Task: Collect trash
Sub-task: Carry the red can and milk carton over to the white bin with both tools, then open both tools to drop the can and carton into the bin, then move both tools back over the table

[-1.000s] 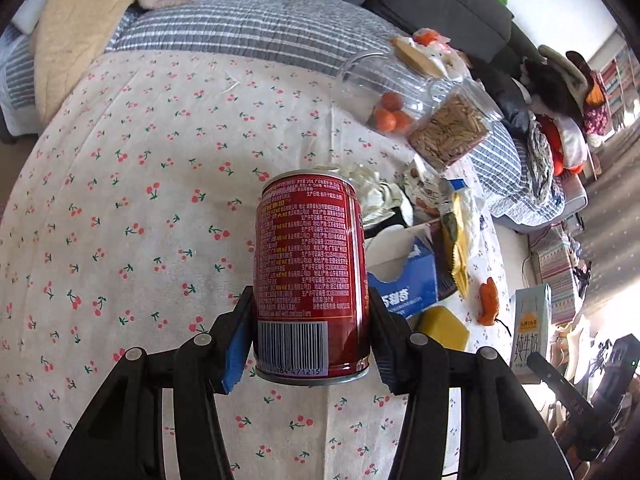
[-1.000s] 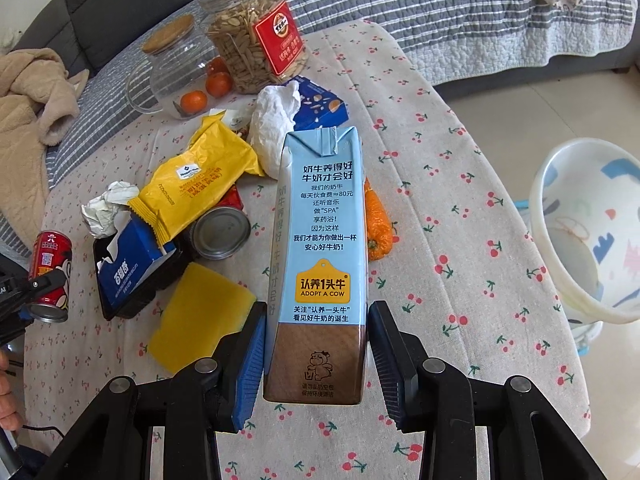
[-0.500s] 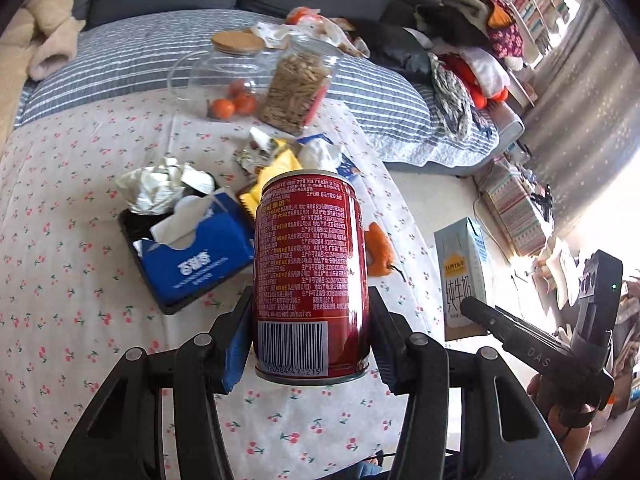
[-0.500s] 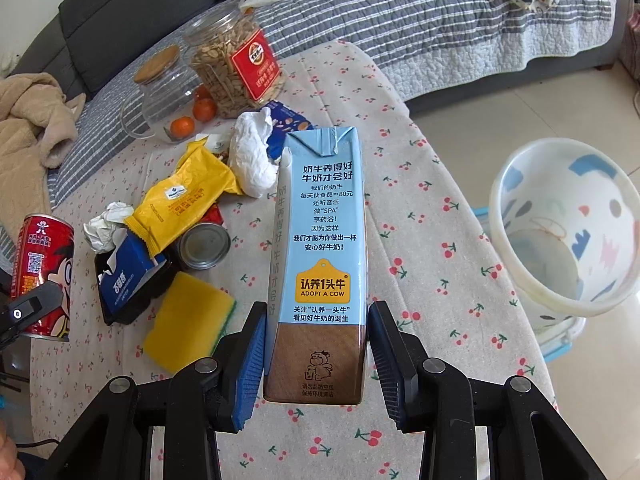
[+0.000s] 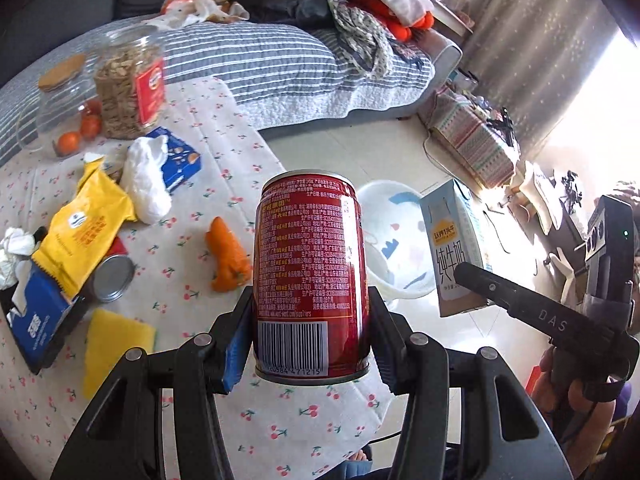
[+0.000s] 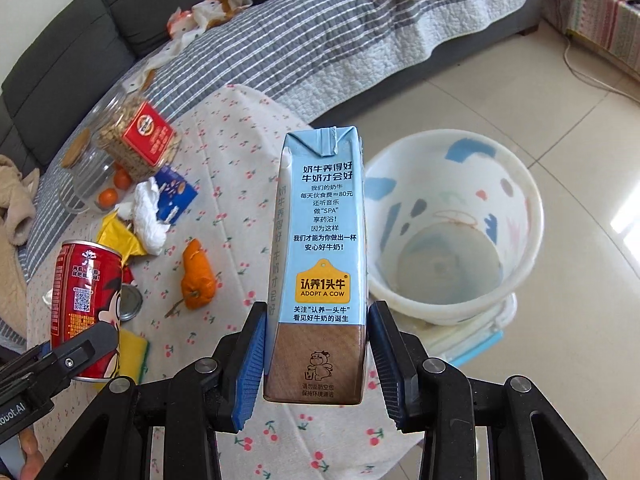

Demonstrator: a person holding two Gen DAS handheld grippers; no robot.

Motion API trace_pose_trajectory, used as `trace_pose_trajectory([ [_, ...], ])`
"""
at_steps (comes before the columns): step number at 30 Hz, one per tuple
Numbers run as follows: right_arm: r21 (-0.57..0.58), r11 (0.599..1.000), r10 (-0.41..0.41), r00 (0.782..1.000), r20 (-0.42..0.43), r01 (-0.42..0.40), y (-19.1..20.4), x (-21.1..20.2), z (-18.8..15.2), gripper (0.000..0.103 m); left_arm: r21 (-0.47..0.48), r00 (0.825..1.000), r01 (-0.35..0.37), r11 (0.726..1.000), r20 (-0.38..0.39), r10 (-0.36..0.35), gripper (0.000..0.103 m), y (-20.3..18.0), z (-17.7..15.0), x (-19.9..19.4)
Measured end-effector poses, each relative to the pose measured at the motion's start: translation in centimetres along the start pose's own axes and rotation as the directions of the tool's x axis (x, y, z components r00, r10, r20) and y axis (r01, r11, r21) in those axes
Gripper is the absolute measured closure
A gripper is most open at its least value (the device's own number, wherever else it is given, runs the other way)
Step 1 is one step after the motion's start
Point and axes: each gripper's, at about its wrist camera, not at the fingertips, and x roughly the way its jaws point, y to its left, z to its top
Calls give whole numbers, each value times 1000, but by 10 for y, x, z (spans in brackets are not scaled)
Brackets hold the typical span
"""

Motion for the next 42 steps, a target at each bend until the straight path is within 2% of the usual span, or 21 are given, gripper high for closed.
trace_pose_trajectory([
  [3, 69, 997, -18, 1000, 1, 18, -30, -4, 14, 59, 22, 998, 64, 998, -31, -63, 48, -27, 14, 25],
  [5, 100, 994, -49, 999, -1, 49, -46, -2, 23, 59, 36, 996, 79, 996, -49, -78, 48, -45, 23, 47],
  [10, 92, 990, -98, 993, -67, 104, -60, 27, 40, 59, 49, 988, 123, 991, -104, -118, 48, -68, 38, 97],
  [11, 89, 990, -103, 992, -77, 110, -60, 34, 43, 59, 41, 989, 111, 993, -101, -107, 48, -68, 40, 104],
  [16, 86, 966, -239, 969, -69, 244, -66, 50, 51, 58, 13, 983, 139, 990, -123, -137, 48, -62, 50, 134],
  [21, 120, 965, -226, 971, -79, 235, -76, 57, 56, 58, -22, 978, 170, 985, -121, -172, 48, -54, 57, 151],
  [24, 144, 960, -231, 970, -81, 240, -80, 58, 57, 57, -26, 979, 165, 986, -113, -167, 47, -54, 58, 157],
  [27, 157, 958, -231, 970, -78, 241, -80, 57, 59, 55, -17, 983, 149, 989, -110, -150, 41, -54, 57, 157],
  [34, 158, 968, -194, 981, -32, 196, -71, 40, 61, 51, 3, 987, 118, 993, -110, -117, 39, -52, 50, 140],
  [38, 90, 977, -195, 981, 9, 194, -49, 31, 59, 47, -10, 991, 61, 998, -119, -61, 38, -40, 45, 120],
  [42, -14, 974, -225, 973, 44, 225, -14, 29, 46, 44, -39, 992, -12, 999, -122, 7, 38, -14, 37, 93],
])
